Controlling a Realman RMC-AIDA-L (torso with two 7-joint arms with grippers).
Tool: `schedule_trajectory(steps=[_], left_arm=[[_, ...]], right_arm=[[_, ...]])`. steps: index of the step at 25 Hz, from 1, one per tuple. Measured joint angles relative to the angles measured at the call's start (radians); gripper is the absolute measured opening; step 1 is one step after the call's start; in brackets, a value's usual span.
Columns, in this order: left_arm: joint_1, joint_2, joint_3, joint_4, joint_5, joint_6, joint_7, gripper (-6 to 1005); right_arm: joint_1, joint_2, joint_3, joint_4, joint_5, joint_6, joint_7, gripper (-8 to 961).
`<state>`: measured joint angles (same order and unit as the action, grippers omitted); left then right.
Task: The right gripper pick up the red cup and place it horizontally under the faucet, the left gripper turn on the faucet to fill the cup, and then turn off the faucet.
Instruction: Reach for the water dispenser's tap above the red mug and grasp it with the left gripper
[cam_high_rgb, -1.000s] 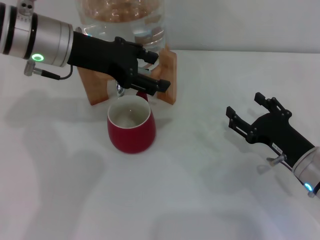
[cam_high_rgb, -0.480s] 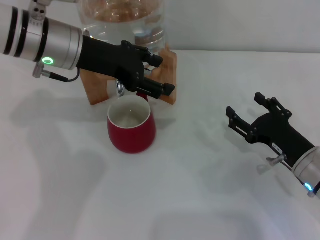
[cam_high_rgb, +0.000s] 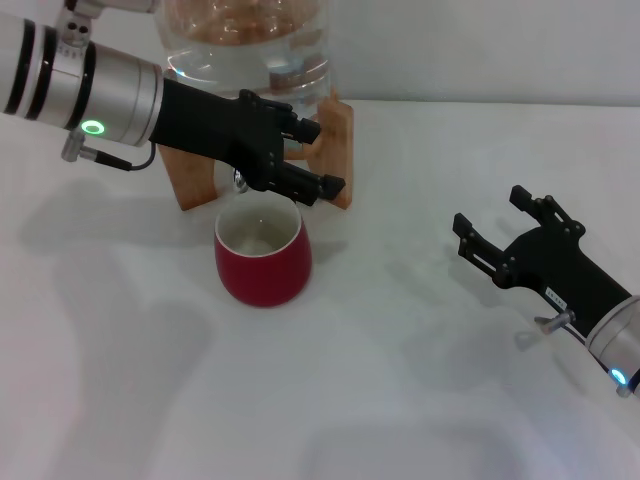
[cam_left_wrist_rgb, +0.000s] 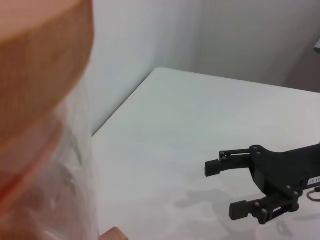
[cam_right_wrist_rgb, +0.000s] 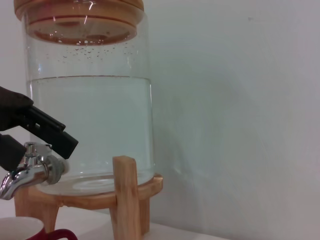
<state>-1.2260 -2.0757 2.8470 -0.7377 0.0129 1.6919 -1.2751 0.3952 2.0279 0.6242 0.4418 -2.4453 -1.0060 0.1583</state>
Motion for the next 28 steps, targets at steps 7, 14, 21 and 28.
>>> schedule_trajectory(steps=[7, 14, 21, 28], left_arm=[[-0.001, 0.0, 0.0, -0.007, 0.016, 0.003, -0.011, 886], [-0.008, 0.003, 0.0, -0.008, 0.027, 0.009, -0.02, 886], [-0.01, 0.007, 0.0, -0.01, 0.031, 0.022, -0.024, 886], [-0.021, 0.009, 0.0, -0.032, 0.043, 0.047, -0.035, 886]], right_arm=[[-0.001, 0.0, 0.0, 0.0, -0.002, 0.0, 0.0, 833], [-0.001, 0.0, 0.0, 0.0, -0.003, 0.0, 0.0, 833], [0.0, 0.0, 0.0, -0.002, -0.002, 0.0, 0.0, 833], [0.003, 0.0, 0.0, -0.003, -0.003, 0.0, 0.0, 833]])
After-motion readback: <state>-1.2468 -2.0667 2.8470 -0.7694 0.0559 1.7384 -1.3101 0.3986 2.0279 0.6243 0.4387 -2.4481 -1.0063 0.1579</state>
